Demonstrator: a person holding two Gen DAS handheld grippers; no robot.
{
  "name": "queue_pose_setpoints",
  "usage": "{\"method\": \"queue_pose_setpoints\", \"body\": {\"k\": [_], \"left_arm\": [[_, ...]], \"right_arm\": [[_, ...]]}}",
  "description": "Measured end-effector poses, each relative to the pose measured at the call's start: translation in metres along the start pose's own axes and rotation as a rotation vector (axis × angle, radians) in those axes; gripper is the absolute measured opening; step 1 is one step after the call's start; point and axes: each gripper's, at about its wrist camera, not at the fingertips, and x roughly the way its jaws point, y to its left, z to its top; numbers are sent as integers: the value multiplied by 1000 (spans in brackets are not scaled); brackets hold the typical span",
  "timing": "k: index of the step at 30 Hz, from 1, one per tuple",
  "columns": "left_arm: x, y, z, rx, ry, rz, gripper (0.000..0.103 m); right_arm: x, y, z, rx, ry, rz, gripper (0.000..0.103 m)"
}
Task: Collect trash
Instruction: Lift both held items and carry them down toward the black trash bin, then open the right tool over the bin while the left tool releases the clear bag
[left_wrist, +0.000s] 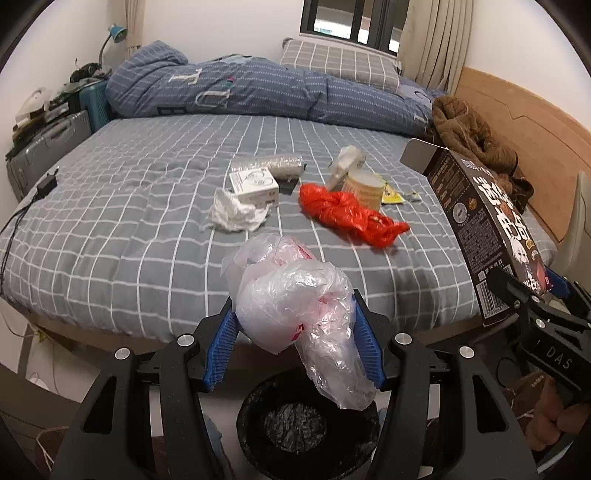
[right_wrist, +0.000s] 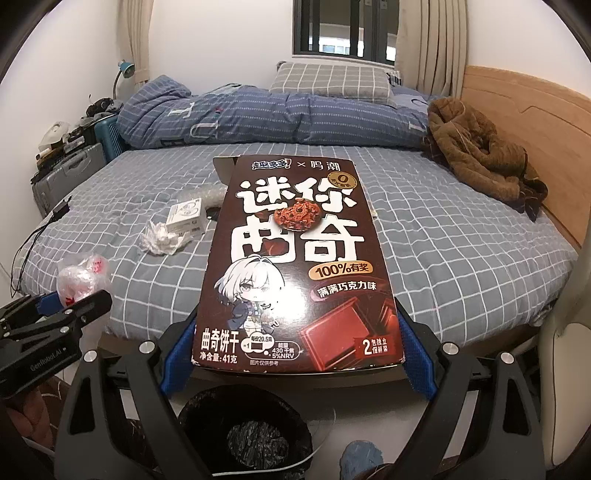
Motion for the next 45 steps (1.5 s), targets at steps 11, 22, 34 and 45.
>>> {"method": "queue_pose_setpoints", "body": {"k": [11,22,34,45], "left_arm": [[-4,8,-33,-14,73,4,57],[3,17,-65,-24,167,29,57],[27,30,-98,-30,249,31,57],[70,37,-127,-32,337,17,56]], "right_arm": [[-8,15,-30,-26,62,12,87],[-9,29,-64,-46,152,27,87],[14,42,-104,-68,267,45,87],[50,52,-140,-102,382,65,87]]}}
